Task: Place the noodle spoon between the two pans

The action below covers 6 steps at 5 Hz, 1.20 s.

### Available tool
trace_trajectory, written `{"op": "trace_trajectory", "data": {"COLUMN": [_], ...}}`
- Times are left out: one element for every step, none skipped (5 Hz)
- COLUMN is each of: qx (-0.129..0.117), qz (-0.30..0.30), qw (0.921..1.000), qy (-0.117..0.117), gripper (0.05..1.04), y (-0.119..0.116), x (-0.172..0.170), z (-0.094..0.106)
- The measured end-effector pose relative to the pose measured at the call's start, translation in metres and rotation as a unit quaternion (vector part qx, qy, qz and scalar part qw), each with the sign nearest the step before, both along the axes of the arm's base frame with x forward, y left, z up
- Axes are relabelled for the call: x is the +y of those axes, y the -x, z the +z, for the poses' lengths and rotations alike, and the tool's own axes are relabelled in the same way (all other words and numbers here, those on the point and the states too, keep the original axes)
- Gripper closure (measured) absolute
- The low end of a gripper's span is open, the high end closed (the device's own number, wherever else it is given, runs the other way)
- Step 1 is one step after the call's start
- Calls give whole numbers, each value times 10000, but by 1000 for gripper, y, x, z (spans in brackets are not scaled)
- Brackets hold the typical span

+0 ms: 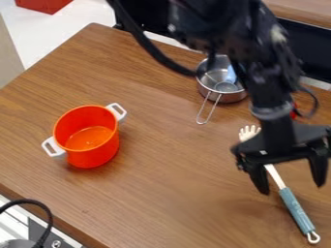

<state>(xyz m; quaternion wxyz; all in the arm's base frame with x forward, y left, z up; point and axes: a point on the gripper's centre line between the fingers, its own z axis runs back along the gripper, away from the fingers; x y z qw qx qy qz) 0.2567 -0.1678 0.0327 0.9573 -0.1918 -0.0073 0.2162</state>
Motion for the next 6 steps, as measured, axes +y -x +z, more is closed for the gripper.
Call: {"op": "trace_trajectory", "data": {"qx": [-190,-134,-74,196,315,531], "qz": [253,465,714,885,1018,986], "qw": [9994,9972,9947,9916,9877,9852], "qy": [-158,-565,-730,-926,-1145,-1300], "gripper": [89,89,91,121,376,661], "y": [0,0,-5,-5,-5,-7], "x": [-12,-15,-13,-11,-7,-9], "z": [-16,-31,-36,-41,-44,-47]}}
